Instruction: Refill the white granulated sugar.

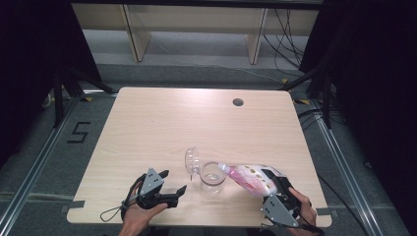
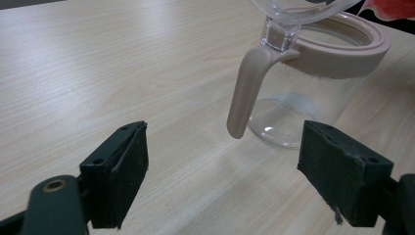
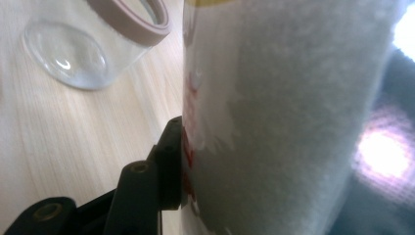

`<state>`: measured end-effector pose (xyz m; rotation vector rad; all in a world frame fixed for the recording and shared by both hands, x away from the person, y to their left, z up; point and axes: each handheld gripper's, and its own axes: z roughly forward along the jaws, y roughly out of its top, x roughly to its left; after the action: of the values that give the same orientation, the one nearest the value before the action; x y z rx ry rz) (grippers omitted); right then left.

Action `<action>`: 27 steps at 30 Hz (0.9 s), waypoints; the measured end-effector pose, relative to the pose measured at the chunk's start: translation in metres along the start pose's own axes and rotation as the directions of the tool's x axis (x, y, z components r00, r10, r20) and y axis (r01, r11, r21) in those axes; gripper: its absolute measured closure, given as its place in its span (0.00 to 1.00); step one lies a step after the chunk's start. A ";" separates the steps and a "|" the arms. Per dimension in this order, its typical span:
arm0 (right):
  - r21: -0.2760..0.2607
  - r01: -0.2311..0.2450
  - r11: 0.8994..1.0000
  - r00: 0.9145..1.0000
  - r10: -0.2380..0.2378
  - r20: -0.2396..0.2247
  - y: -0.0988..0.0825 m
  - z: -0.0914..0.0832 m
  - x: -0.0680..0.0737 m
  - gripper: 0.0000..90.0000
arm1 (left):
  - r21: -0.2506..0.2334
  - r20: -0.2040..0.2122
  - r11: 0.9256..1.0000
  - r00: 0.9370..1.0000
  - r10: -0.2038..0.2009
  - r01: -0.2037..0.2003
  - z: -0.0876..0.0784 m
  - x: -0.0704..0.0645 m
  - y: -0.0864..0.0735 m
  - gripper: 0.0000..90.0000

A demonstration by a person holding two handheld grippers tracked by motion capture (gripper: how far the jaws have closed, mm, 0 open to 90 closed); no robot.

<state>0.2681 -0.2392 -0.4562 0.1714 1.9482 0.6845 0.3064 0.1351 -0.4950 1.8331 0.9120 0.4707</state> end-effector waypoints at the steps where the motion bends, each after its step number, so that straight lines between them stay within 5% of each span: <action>1: -0.006 0.031 1.000 1.000 -0.031 0.001 0.001 0.001 0.000 0.60 | -0.001 0.000 1.000 1.000 -0.002 0.002 0.000 0.000 0.000 0.20; 7: 0.015 0.057 0.998 0.998 -0.057 0.021 0.002 0.002 0.004 0.60 | -0.003 0.008 1.000 1.000 0.001 -0.001 0.000 0.001 0.000 0.20; 11: 0.017 0.132 0.991 0.990 -0.132 0.046 0.002 0.006 0.004 0.60 | -0.001 -0.003 1.000 1.000 -0.005 0.005 -0.001 0.004 0.000 0.20; 12: 0.019 0.195 0.981 0.979 -0.196 0.057 0.004 0.007 0.002 0.60 | 0.000 -0.005 1.000 1.000 -0.009 0.009 -0.001 0.004 0.000 0.20; 14: 0.027 0.154 0.988 0.986 -0.156 0.056 0.003 0.009 0.005 0.61 | 0.002 -0.006 1.000 1.000 -0.018 0.018 0.000 0.003 0.000 0.20; 18: 0.029 0.207 0.978 0.976 -0.208 0.066 0.003 0.014 0.006 0.61 | -0.001 -0.003 1.000 1.000 -0.015 0.015 0.001 0.002 -0.001 0.20; 20: 0.046 0.245 0.968 0.966 -0.248 0.075 0.004 0.015 0.008 0.61 | 0.000 -0.002 1.000 1.000 -0.007 0.007 0.000 0.003 -0.001 0.20; 21: 0.058 0.344 0.937 0.935 -0.348 0.073 0.008 0.015 0.004 0.61 | 0.002 -0.005 1.000 1.000 -0.015 0.015 0.000 0.003 -0.001 0.20; 22: 0.056 0.289 0.956 0.953 -0.293 0.078 0.006 0.015 0.009 0.61 | 0.004 -0.003 1.000 1.000 -0.005 0.005 0.000 0.003 0.000 0.20; 24: 0.076 0.309 0.948 0.943 -0.316 0.105 0.007 0.015 0.011 0.61 | 0.001 0.000 1.000 1.000 -0.020 0.020 0.001 0.003 -0.001 0.20; 25: 0.064 0.442 0.895 0.888 -0.447 0.107 0.011 0.016 0.004 0.61 | -0.006 0.000 1.000 1.000 -0.027 0.027 0.001 0.002 -0.001 0.20; 26: 0.070 0.459 0.886 0.879 -0.464 0.110 0.012 0.016 0.004 0.61 | -0.009 0.007 1.000 1.000 -0.024 0.024 0.001 0.002 -0.001 0.20; 27: 0.078 0.355 0.931 0.926 -0.362 0.108 0.007 0.016 0.011 0.61 | -0.006 0.002 1.000 1.000 -0.012 0.012 0.000 0.001 0.000 0.20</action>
<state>0.2755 -0.2225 -0.4665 -0.1080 1.8183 0.3672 0.3071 0.1361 -0.4950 1.8213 0.9191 0.4636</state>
